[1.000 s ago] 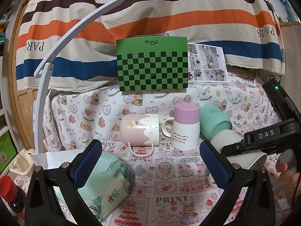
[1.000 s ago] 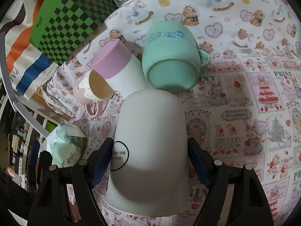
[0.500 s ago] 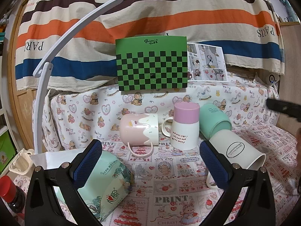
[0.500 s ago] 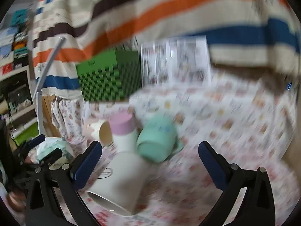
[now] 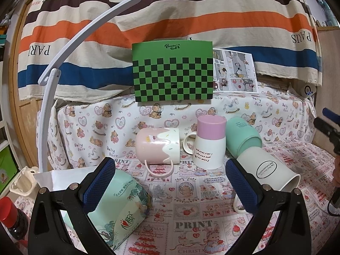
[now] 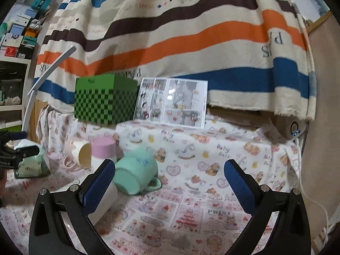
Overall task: Flip cup upside down
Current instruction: 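Move the left gripper to the white mug and grasp its body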
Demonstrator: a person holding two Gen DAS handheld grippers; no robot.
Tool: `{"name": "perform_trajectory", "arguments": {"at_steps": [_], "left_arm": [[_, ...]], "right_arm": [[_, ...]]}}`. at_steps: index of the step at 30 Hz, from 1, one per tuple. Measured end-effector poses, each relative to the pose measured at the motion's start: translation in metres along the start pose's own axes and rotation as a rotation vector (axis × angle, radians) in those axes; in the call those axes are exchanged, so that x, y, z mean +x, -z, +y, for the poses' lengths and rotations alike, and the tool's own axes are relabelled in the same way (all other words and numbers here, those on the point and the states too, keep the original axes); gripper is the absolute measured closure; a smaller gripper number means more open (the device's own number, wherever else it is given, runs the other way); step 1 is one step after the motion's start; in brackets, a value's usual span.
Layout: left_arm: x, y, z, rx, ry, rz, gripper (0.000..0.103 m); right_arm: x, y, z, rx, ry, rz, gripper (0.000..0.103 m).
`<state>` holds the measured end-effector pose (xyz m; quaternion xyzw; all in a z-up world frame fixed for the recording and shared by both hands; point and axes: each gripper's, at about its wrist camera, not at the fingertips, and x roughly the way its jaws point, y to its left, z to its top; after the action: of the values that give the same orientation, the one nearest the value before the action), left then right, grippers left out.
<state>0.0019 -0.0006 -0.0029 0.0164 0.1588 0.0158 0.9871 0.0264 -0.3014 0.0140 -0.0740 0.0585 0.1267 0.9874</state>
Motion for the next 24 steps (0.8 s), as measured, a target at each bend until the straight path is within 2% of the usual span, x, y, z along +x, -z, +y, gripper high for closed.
{"name": "perform_trajectory", "arguments": {"at_steps": [4, 11, 18, 24], "left_arm": [[-0.001, 0.0, -0.001, 0.011, 0.001, -0.002, 0.0], [0.004, -0.001, 0.002, -0.005, 0.005, 0.019, 0.0], [0.002, -0.001, 0.007, -0.033, -0.004, 0.013, 0.0], [0.001, -0.001, 0.006, -0.027, 0.014, 0.008, 0.0]], "right_arm": [[0.011, 0.007, -0.007, 0.062, -0.03, 0.067, 0.0], [0.028, 0.015, -0.02, 0.133, -0.009, 0.155, 0.0], [0.026, 0.014, -0.009, 0.078, -0.014, 0.148, 0.0], [0.025, 0.014, -0.009, 0.082, -0.009, 0.148, 0.0]]}}
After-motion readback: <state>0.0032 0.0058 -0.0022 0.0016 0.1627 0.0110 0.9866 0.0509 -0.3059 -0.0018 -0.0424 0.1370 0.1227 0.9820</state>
